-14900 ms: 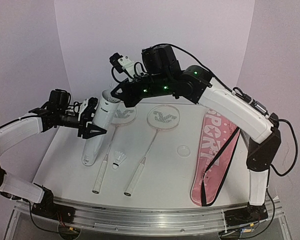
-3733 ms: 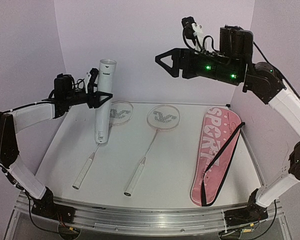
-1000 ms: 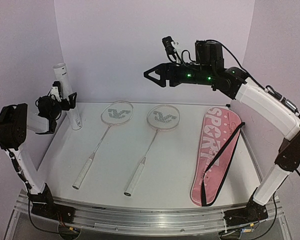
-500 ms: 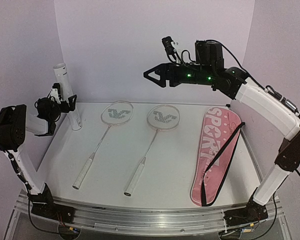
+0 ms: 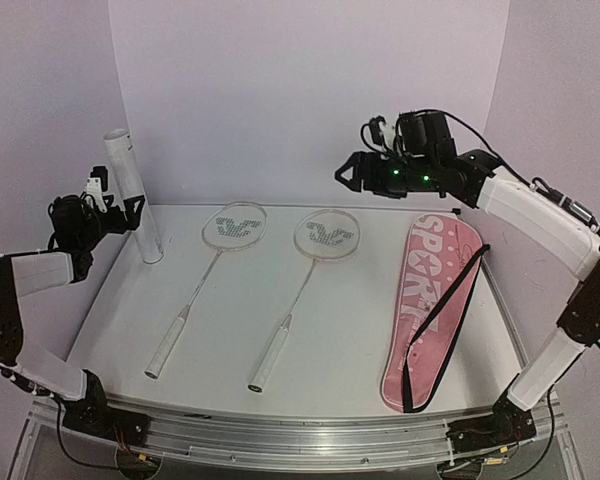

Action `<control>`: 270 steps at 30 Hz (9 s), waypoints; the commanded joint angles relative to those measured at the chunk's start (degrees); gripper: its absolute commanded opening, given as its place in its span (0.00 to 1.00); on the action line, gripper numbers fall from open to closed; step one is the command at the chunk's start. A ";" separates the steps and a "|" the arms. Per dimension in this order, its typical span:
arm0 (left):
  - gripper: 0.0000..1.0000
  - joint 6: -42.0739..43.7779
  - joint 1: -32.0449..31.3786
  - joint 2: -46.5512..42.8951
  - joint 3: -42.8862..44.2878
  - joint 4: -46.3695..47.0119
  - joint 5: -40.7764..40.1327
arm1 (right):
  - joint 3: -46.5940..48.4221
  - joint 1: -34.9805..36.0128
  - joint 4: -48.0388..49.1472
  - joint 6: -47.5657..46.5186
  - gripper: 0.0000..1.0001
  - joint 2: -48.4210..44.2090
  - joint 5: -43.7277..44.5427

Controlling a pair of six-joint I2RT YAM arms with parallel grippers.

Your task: Pack up the badminton gear

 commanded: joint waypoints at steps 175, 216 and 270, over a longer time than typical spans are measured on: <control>0.00 -8.24 -41.36 14.01 21.45 -30.68 7.15 | -6.89 9.10 27.47 32.34 0.31 24.34 -18.48; 0.00 -8.84 -42.88 16.66 23.03 -25.76 13.51 | 6.52 7.66 26.05 38.72 0.35 37.48 -18.60; 0.00 -11.21 -32.90 11.47 7.47 -20.36 18.95 | -15.31 3.89 9.38 18.93 0.56 13.69 -9.18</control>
